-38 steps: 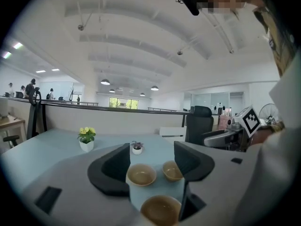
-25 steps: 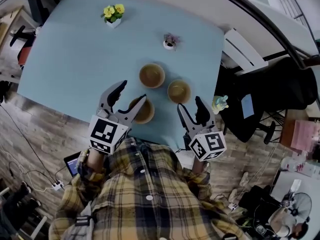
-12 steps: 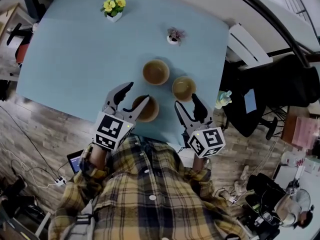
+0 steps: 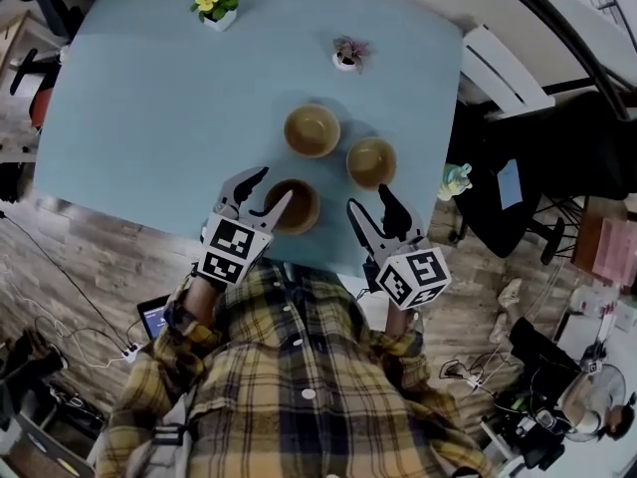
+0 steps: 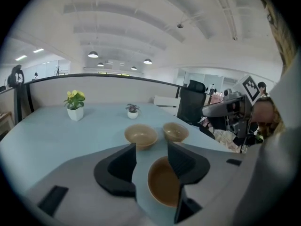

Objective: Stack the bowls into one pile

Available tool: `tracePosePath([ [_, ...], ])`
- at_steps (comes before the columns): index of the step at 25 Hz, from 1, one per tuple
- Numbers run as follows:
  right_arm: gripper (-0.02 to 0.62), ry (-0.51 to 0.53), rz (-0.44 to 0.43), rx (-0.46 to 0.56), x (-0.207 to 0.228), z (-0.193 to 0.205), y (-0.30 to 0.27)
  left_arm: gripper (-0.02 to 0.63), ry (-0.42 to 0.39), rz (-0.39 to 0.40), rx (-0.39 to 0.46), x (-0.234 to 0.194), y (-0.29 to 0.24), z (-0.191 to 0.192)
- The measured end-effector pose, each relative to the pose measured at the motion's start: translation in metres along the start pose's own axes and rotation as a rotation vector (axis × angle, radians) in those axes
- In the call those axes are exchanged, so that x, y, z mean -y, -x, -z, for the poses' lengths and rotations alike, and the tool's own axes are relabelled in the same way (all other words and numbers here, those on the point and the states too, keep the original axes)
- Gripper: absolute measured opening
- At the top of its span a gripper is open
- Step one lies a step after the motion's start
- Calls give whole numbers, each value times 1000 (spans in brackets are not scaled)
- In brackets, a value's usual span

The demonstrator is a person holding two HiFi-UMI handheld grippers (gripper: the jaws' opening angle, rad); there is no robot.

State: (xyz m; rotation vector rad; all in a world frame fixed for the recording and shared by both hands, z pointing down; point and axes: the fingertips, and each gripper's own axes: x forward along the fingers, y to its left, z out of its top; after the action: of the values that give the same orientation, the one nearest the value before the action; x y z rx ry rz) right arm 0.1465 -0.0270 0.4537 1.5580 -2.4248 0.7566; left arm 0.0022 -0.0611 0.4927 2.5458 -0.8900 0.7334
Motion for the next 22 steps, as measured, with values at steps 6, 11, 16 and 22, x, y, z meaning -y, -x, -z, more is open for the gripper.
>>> tracePosePath([
  [6, 275, -32, -17, -3, 2, 9, 2, 189, 0, 6, -104, 0, -20, 32],
  [11, 275, -45, -21, -1, 2, 14, 4, 154, 19, -20, -149, -9, -30, 53],
  [16, 275, -54, -13, -3, 0, 19, 6, 143, 42, -11, -175, -13, -36, 67],
  [22, 273, -67, -7, -5, 0, 23, 7, 103, 39, 1, -206, -14, -41, 79],
])
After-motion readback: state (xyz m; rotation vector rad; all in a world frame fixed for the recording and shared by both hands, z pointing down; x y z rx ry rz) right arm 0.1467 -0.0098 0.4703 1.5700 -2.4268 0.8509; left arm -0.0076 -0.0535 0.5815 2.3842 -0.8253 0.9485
